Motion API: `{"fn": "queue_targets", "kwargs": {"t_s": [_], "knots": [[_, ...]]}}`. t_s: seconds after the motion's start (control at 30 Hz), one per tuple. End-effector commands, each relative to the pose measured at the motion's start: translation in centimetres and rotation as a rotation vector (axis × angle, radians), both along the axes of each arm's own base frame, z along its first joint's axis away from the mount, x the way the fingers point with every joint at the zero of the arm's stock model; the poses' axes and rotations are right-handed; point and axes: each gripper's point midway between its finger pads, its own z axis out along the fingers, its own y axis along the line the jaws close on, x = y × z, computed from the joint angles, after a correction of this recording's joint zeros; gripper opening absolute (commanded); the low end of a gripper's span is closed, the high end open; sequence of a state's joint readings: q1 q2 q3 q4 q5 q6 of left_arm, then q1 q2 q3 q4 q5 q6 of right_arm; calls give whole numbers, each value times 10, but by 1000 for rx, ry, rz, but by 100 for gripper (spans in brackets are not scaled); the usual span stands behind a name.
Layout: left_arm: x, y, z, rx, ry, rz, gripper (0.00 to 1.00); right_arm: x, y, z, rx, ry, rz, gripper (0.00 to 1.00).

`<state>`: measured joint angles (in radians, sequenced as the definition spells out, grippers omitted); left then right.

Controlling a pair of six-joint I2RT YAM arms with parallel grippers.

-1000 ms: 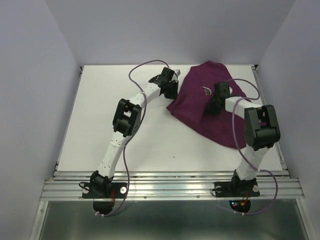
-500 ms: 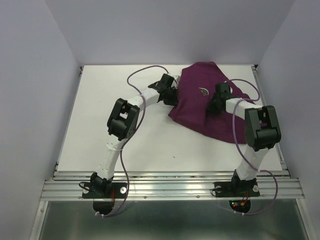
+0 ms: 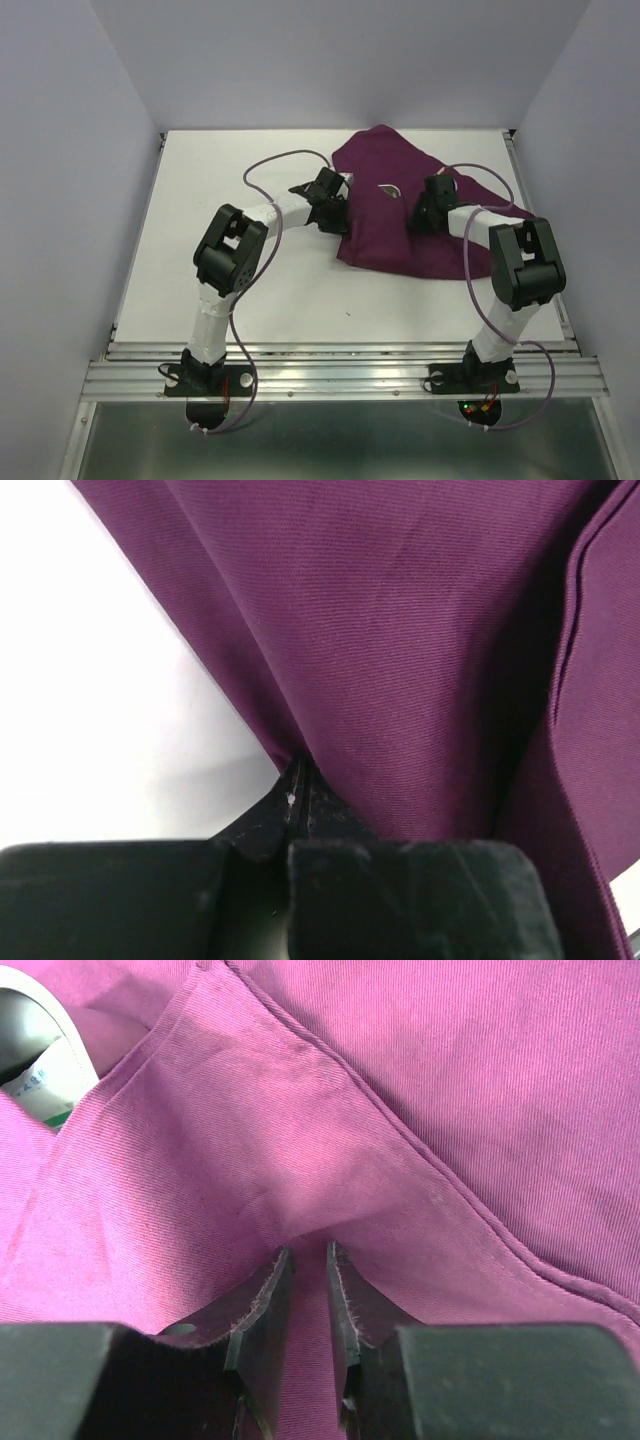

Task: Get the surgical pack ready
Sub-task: Pack the surgical kit at the center of the board.

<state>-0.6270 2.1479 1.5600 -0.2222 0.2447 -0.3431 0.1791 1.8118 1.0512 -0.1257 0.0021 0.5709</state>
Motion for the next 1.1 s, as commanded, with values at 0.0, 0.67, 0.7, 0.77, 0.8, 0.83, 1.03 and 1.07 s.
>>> {"fn": "queue_targets", "kwargs": {"t_s": [0.0, 0.67, 0.7, 0.77, 0.8, 0.83, 1.03, 1.07], "knots": [[-32, -7, 24, -16, -32, -39, 0, -46, 49, -16, 77, 102, 110, 27], [-51, 109, 77, 322, -166, 218, 33, -70, 17, 41, -125, 0, 32, 33], [-53, 111, 88, 312, -183, 228, 33, -69, 9, 44, -146, -3, 17, 33], [-58, 119, 95, 319, -182, 256, 32, -66, 2, 56, -152, -32, 6, 33], [-58, 123, 100, 319, -192, 272, 30, -66, 1, 59, -157, -39, 8, 33], [-62, 125, 110, 302, -205, 278, 26, -65, -5, 61, -168, -41, -2, 34], [-108, 79, 143, -18, -165, 17, 0, -61, -8, 64, -185, -39, 26, 33], [-112, 67, 151, -86, -180, -29, 0, -59, -5, 64, -178, -38, 32, 33]]}}
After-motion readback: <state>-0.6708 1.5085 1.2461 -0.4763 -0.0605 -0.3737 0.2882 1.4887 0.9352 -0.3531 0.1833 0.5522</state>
